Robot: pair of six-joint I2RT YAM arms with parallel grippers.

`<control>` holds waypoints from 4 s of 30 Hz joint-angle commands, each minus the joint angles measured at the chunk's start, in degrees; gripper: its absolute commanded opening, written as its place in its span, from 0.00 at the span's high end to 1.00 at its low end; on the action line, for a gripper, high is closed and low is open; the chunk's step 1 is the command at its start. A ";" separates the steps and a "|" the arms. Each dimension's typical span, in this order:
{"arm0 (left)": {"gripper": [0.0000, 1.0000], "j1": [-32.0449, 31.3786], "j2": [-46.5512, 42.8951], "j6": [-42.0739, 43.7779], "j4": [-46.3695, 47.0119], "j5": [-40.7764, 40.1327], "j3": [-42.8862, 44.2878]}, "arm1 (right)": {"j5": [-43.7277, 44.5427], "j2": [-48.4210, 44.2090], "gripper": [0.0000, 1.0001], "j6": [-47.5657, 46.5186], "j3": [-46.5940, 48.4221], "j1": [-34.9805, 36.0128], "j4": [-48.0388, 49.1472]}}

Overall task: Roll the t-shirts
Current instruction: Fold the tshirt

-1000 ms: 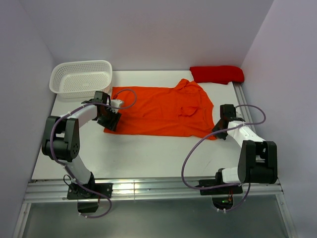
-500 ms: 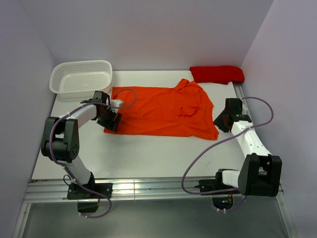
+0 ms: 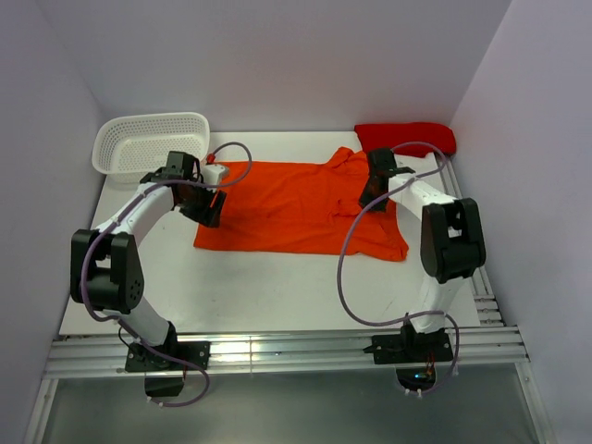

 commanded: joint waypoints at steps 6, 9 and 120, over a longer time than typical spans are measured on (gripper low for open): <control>0.36 -0.03 -0.73 -1.17 -1.99 0.36 2.81 | 1.71 5.93 0.91 -0.91 3.83 1.77 0.49; 0.36 -0.03 -0.28 -1.43 -2.08 0.09 3.08 | 1.62 7.77 0.91 -1.09 5.41 1.86 0.50; 1.00 15.26 4.29 3.22 -3.75 4.40 -13.88 | -7.61 -35.98 1.00 9.64 -37.38 -15.89 -9.95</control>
